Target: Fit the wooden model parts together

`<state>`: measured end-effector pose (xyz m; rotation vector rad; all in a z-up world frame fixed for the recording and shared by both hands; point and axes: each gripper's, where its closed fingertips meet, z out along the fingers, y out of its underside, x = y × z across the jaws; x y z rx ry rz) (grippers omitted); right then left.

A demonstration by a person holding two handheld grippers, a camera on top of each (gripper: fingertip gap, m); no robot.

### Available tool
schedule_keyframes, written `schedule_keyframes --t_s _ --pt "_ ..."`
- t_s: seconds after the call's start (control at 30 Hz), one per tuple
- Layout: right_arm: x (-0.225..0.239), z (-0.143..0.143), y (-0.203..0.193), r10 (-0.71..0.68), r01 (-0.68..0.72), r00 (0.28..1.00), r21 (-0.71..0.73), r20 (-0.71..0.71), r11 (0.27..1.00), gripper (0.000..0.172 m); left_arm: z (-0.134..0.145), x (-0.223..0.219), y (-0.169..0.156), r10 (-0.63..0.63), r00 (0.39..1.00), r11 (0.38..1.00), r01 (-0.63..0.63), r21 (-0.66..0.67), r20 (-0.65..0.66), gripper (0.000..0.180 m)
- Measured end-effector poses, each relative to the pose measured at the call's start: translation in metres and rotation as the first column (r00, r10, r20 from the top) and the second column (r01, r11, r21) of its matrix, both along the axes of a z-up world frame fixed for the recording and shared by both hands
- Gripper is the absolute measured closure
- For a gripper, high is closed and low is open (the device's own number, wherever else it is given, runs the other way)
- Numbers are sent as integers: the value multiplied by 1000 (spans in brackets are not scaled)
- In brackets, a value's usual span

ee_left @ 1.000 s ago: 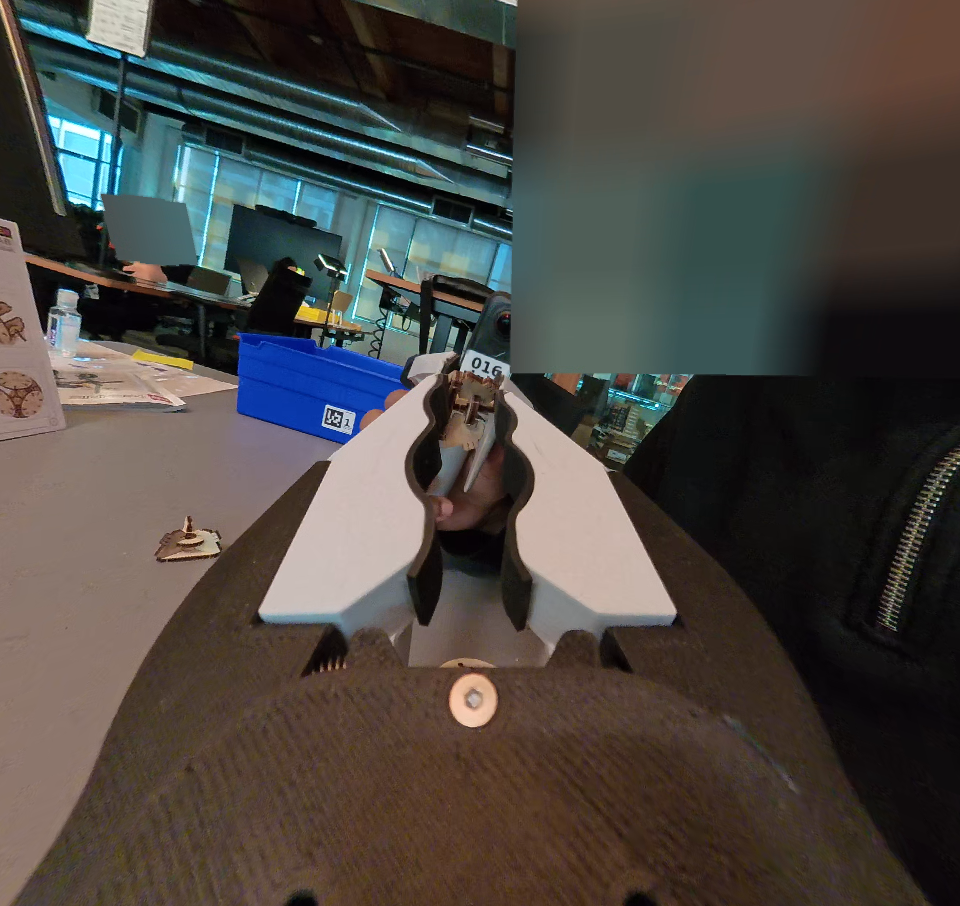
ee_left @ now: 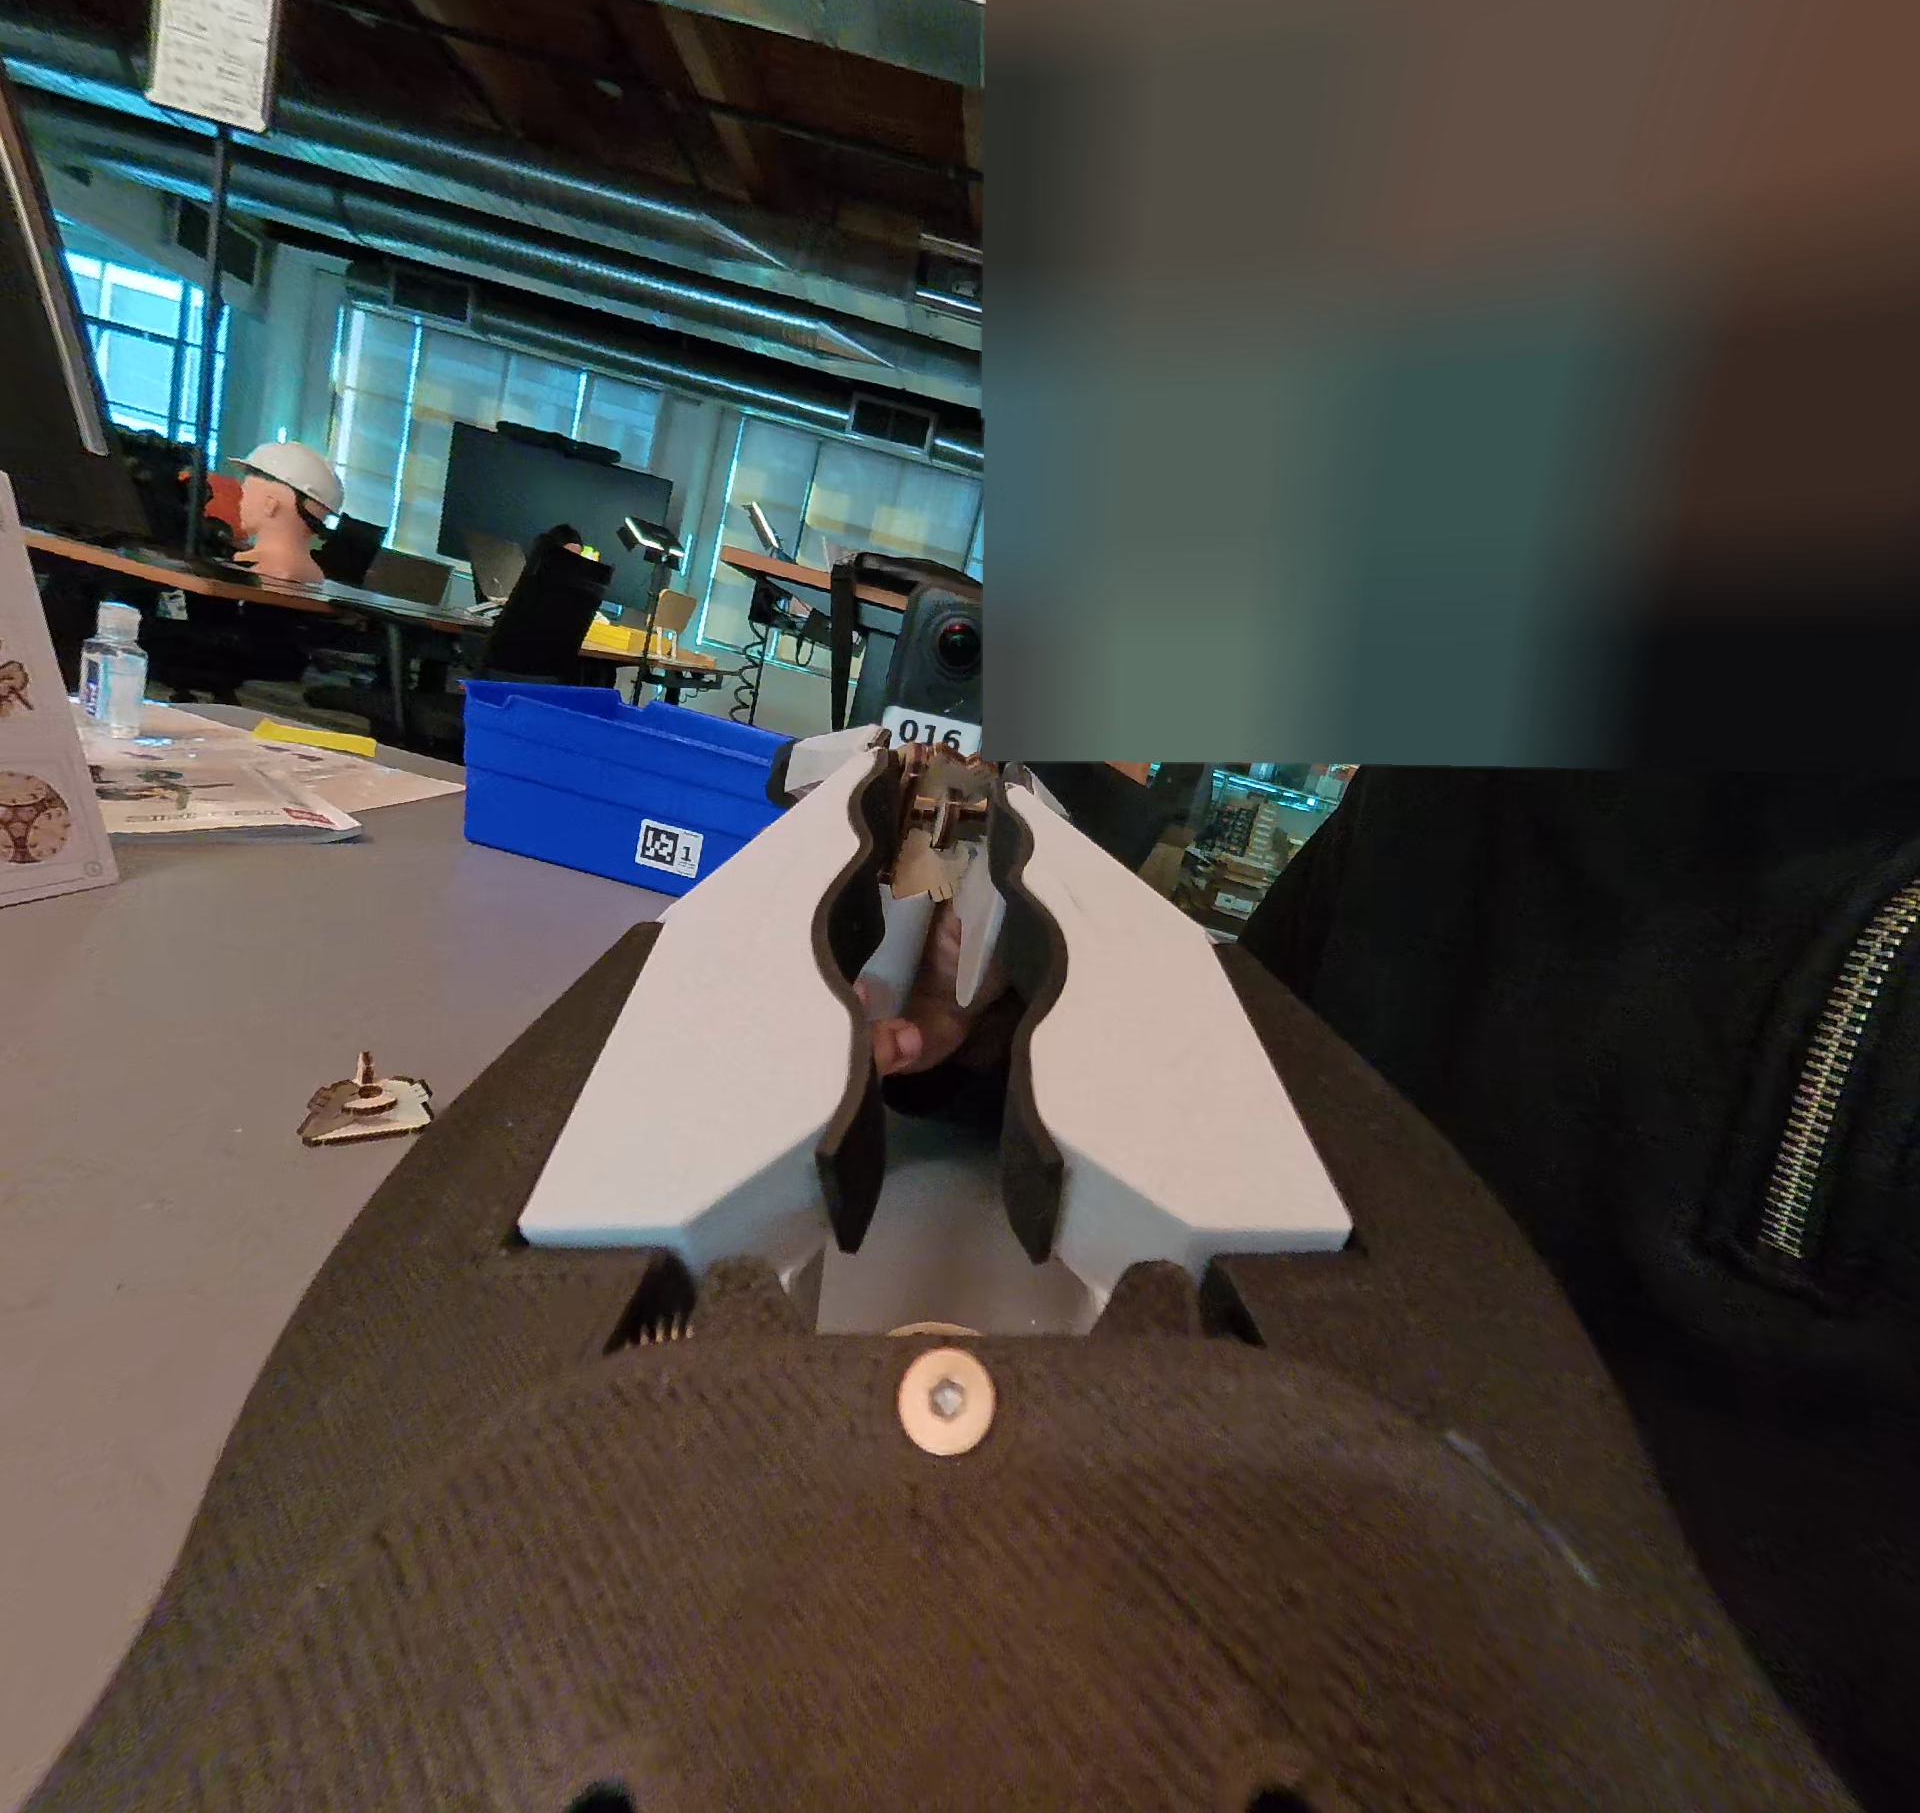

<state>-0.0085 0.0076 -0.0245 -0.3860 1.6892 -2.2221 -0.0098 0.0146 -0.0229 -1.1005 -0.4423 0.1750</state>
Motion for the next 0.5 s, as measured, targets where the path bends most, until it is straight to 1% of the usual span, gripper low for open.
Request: schedule_keyframes --t_s 0.33,0.43,0.5 --pt "-1 2 1 -14 14 1000 -13 -19 1000 145 1 -1 0 -12 1000 1000 12 21 9 165" --pt "-2 1 1 -27 26 999 -13 -27 1000 144 2 -1 0 -37 999 998 36 49 26 156" --pt "-1 1 0 -27 26 999 -9 -31 1000 144 2 -2 0 -54 998 997 52 65 38 154"
